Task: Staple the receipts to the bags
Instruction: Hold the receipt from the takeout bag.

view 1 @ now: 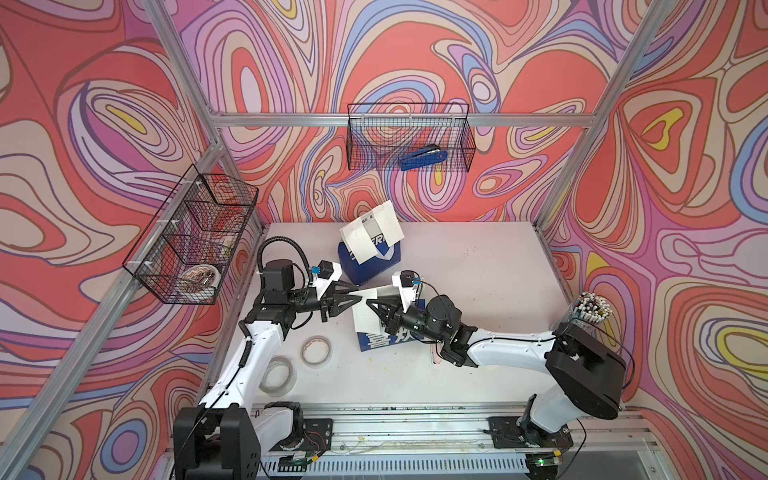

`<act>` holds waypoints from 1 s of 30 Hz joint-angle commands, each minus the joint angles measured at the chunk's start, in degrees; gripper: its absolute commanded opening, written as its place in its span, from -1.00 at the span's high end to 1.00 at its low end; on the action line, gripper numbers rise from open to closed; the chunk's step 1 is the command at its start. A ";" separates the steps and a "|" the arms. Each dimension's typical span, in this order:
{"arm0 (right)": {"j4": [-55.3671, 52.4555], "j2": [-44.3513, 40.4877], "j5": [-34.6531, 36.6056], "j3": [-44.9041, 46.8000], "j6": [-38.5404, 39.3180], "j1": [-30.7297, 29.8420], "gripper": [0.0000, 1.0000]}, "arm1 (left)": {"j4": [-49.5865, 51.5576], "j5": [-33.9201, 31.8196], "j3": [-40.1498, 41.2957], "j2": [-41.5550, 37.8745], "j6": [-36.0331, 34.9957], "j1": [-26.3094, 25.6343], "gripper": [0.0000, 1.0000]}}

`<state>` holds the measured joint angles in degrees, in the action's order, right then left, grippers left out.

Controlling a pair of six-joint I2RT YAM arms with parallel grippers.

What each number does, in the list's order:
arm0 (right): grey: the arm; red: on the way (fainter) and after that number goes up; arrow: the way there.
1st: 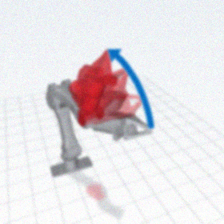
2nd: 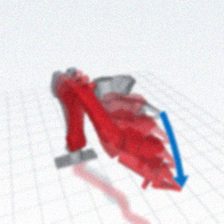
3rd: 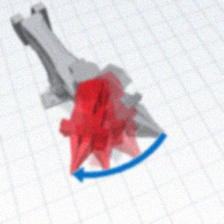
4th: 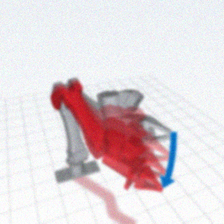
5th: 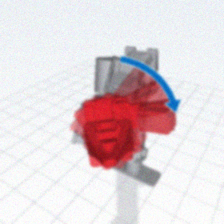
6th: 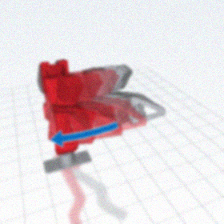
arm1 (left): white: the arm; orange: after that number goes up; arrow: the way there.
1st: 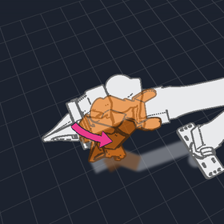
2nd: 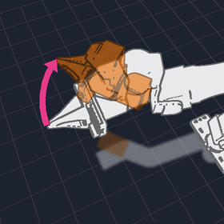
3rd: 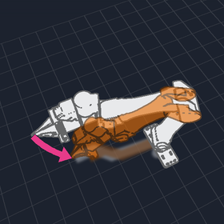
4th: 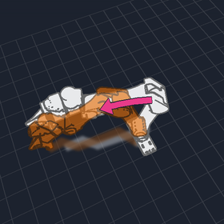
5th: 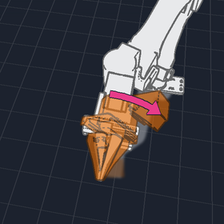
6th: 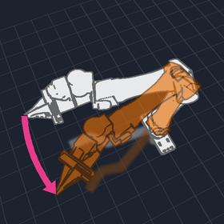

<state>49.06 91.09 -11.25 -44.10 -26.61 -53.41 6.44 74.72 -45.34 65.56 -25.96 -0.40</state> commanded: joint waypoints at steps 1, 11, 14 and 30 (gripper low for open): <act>-0.11 -0.99 0.96 -0.57 0.53 -0.36 1.00 | -0.25 0.08 -0.26 -0.26 -1.11 -0.03 0.49; -1.09 -1.75 1.75 -0.57 1.36 -0.31 1.00 | 3.58 1.40 -2.37 1.92 -2.73 -0.04 1.00; -1.91 -3.50 4.13 0.77 2.25 -0.37 0.85 | 3.74 1.92 -2.90 2.07 -2.26 -0.04 1.00; -79.47 -29.53 37.59 -3.30 -21.07 -0.43 -0.42 | -16.62 -7.68 0.12 1.11 16.92 -0.12 1.00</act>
<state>-5.43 62.11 14.28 -48.66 -35.51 -53.71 -1.28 68.49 -46.37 67.64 -15.07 -0.45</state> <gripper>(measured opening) 0.699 0.061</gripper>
